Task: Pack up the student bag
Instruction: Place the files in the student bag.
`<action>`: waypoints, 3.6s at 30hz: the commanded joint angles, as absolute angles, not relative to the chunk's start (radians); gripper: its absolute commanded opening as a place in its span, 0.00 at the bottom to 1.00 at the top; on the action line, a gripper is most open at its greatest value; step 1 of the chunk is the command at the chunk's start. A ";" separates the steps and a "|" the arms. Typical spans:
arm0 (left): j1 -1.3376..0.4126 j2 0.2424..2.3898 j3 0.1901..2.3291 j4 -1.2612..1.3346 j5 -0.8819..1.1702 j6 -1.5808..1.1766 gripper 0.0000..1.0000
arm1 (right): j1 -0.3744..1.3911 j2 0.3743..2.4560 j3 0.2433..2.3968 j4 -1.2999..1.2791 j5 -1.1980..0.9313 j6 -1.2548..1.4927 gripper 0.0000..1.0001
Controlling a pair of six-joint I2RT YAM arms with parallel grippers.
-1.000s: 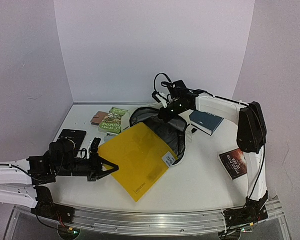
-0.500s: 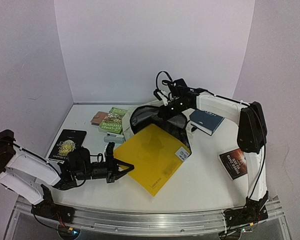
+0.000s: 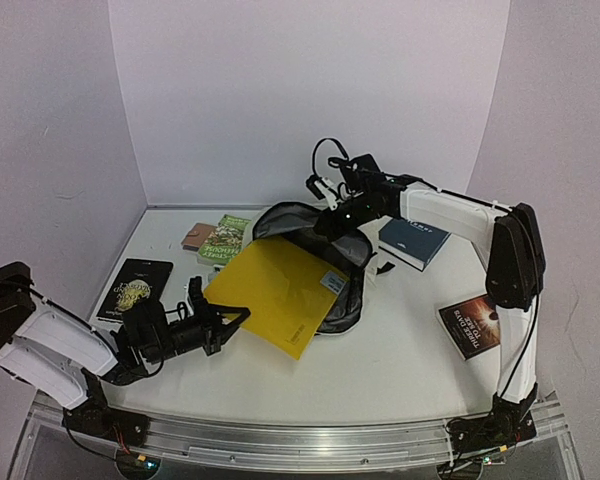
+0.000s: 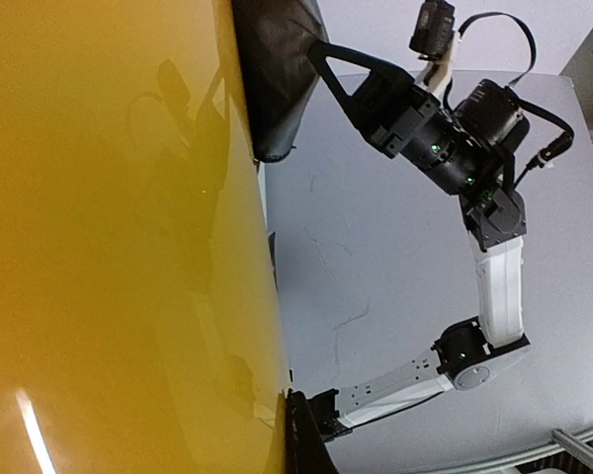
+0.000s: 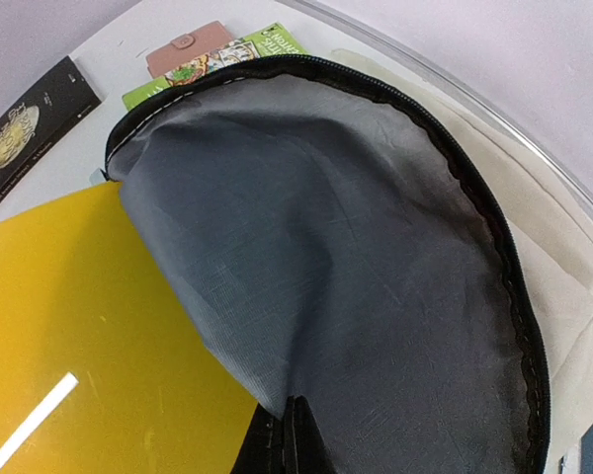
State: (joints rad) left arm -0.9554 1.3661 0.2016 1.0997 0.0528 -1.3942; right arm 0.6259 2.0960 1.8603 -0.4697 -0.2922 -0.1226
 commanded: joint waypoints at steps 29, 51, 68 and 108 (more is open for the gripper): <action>-0.837 1.875 0.488 1.502 0.022 -1.423 0.00 | 0.655 1.959 1.813 -0.425 -0.473 -0.078 0.00; -0.918 1.819 0.539 1.502 -0.099 -1.392 0.00 | 0.647 2.027 1.930 -0.446 -0.120 0.072 0.00; -0.946 1.644 0.448 1.505 -0.195 -1.300 0.00 | 0.634 1.999 1.908 -0.474 -0.294 0.026 0.00; -0.765 2.028 0.688 1.419 0.108 -1.466 0.00 | 0.711 1.989 1.998 -0.650 -0.547 -0.200 0.00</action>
State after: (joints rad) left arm -0.7864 1.9462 0.5680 1.2923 0.0677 -1.4024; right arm 0.6861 2.0415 1.9128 -0.6279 -0.4633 -0.1671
